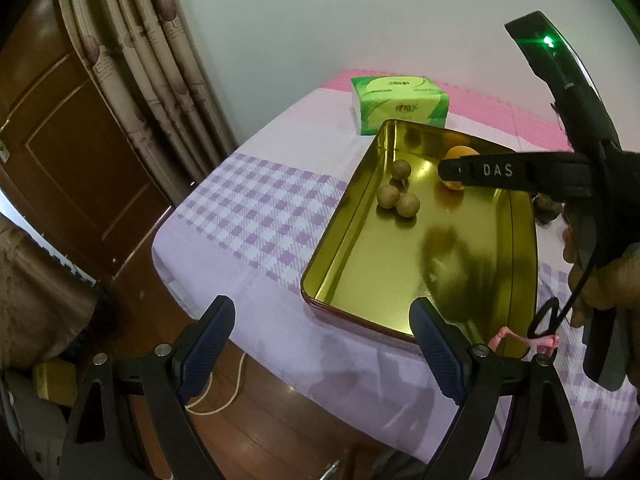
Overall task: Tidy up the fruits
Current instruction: 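Carry the held orange over the tin and open the right gripper, then grasp a dark brown dried fruit beside the tin with the right gripper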
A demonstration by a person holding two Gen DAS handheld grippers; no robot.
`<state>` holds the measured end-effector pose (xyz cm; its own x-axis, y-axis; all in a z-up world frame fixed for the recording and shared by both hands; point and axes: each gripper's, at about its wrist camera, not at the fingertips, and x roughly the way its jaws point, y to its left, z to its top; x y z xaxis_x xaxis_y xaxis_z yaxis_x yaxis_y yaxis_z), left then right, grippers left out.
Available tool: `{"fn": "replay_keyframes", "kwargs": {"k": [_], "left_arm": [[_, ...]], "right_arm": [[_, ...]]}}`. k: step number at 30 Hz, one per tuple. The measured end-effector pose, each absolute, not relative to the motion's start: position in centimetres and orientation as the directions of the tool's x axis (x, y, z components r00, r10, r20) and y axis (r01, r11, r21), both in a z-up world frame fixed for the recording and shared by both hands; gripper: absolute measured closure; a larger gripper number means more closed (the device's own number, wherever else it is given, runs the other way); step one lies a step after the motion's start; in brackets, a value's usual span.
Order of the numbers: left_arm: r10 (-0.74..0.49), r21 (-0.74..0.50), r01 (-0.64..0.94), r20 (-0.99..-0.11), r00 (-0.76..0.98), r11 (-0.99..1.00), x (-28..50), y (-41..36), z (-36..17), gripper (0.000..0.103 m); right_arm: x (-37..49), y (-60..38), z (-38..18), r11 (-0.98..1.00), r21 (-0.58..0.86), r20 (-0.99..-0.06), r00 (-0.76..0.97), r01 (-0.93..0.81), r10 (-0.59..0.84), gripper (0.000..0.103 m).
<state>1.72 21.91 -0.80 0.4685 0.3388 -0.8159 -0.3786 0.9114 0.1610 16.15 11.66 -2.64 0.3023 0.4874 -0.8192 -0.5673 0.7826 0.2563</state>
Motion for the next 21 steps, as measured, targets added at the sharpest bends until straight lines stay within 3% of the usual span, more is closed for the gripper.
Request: {"fn": "replay_keyframes", "kwargs": {"k": [13,21], "left_arm": [[0.348,0.174,-0.371,-0.807,0.477,0.912,1.7,21.7,-0.6,0.014],[0.353,0.196,-0.342,-0.793,0.496,0.919,1.4,20.4,-0.3,0.014]], "right_arm": [[14.3,4.9,1.6,0.772,0.346,-0.688,0.415,-0.533,0.595,0.067],[8.8,-6.5,0.0,0.866,0.252,-0.728,0.505,-0.433,0.464,0.065]]}}
